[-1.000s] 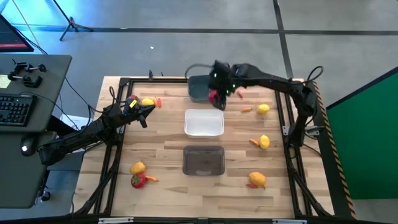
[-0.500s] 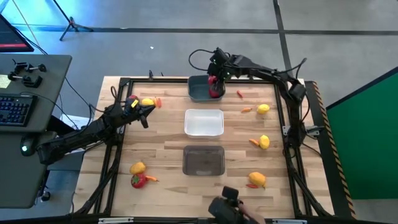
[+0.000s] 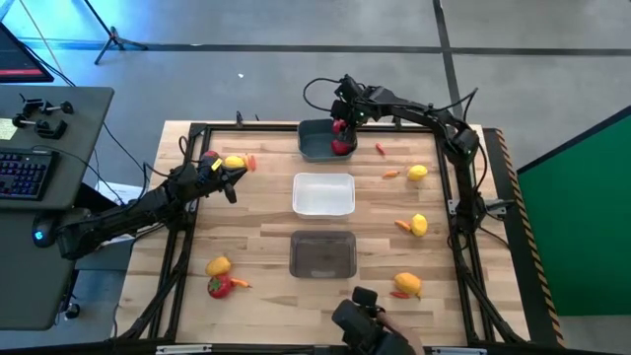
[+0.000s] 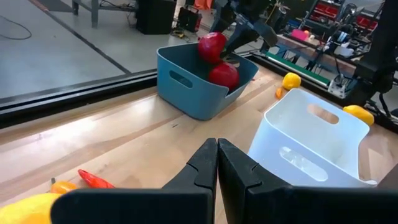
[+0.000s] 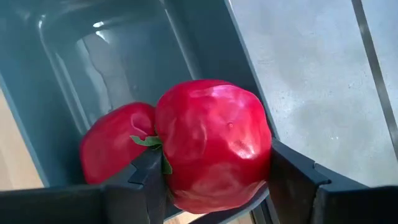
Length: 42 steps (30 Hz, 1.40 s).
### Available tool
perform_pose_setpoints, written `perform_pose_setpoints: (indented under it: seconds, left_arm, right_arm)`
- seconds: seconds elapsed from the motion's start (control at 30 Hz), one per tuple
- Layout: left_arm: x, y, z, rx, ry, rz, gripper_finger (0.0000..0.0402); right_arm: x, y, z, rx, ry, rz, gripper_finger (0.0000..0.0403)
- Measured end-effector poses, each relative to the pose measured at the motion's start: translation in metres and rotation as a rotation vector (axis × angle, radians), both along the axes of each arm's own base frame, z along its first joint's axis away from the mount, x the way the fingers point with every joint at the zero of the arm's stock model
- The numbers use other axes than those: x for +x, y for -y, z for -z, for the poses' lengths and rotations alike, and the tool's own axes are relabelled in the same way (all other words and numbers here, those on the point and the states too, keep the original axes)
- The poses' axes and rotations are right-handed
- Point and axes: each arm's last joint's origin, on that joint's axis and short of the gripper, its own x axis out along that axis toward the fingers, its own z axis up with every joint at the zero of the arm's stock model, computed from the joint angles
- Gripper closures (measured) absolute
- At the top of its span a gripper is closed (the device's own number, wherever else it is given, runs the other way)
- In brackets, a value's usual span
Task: Sort produce into baskets
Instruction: Put the red tomato into the blue bin
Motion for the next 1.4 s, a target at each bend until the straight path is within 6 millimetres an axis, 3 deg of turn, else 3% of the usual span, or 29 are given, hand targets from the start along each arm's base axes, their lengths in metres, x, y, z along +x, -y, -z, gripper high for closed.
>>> perform_pose_setpoints:
  seconds: [0.1,0.27,0.37,0.77,0.87,0.97,1.2,1.4]
  left_arm:
    - [0.0,0.0,0.0,0.0,0.0,-0.001,0.0401]
    - [0.0,0.0,0.0,-0.014,0.01,-0.006,0.0401]
    - [0.0,0.0,0.0,-0.021,0.014,-0.008,0.0401]
    - [0.0,0.0,0.0,-0.021,0.014,-0.008,0.0401]
    - [0.0,0.0,0.0,-0.021,0.015,-0.008,0.0401]
    - [0.0,0.0,0.0,-0.032,0.022,-0.011,0.0401]
    - [0.001,0.001,-0.003,-0.171,0.106,-0.004,0.0401]
    - [0.003,0.0,-0.019,-0.126,0.111,0.027,0.0401]
  right_arm:
    - [0.001,0.0,0.0,-0.004,0.005,0.001,0.02]
    - [0.0,0.0,0.0,-0.007,-0.001,0.004,0.0112]
    - [0.0,-0.001,0.0,0.002,-0.003,0.001,0.0085]
    - [-0.005,-0.009,0.002,0.071,-0.086,-0.008,0.0084]
    - [0.001,-0.014,-0.006,0.059,-0.082,-0.023,0.0111]
    - [0.006,-0.018,-0.02,0.043,-0.075,-0.033,0.0167]
    - [0.014,-0.022,-0.058,0.107,0.081,-0.019,0.0377]
    - [0.025,-0.029,-0.065,0.119,0.248,0.043,0.0386]
